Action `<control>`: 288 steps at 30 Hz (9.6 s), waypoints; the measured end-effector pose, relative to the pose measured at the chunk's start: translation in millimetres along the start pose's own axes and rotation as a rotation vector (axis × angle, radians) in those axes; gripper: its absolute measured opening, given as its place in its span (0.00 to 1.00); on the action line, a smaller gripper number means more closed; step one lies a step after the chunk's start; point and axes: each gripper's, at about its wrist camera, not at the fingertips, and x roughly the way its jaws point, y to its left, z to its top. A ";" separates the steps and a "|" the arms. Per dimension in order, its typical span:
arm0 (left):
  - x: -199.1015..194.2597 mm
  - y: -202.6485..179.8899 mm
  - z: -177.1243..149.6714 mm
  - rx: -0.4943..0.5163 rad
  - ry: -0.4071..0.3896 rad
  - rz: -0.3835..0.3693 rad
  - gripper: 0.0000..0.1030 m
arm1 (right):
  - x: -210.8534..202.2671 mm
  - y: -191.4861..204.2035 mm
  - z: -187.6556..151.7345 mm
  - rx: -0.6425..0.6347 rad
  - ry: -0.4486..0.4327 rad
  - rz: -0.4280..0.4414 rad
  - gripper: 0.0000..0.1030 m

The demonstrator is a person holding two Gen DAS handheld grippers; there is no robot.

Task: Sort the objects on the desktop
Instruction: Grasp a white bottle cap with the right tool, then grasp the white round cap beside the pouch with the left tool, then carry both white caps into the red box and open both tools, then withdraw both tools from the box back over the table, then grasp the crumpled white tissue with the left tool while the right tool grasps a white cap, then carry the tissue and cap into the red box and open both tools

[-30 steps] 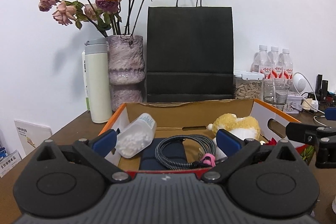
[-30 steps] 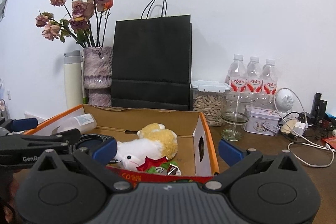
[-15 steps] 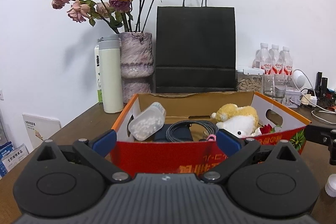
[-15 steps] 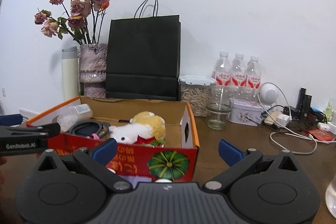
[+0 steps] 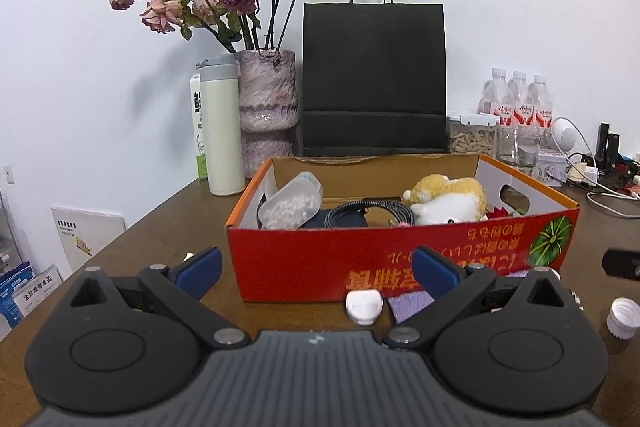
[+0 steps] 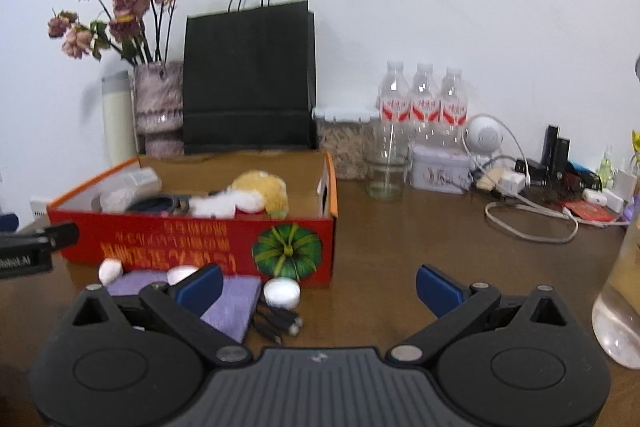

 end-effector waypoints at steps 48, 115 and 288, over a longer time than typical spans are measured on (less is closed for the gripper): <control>47.6 -3.6 -3.9 -0.030 0.252 -0.021 0.99 | 21.0 8.6 3.1 0.016 0.065 0.070 0.38; 116.7 -13.0 36.6 0.096 -0.004 -0.052 0.43 | 123.4 68.8 61.8 -0.108 -0.109 0.105 0.38; 104.4 -26.3 32.2 0.074 0.002 -0.089 0.67 | 114.2 40.7 55.3 -0.087 -0.095 0.125 0.31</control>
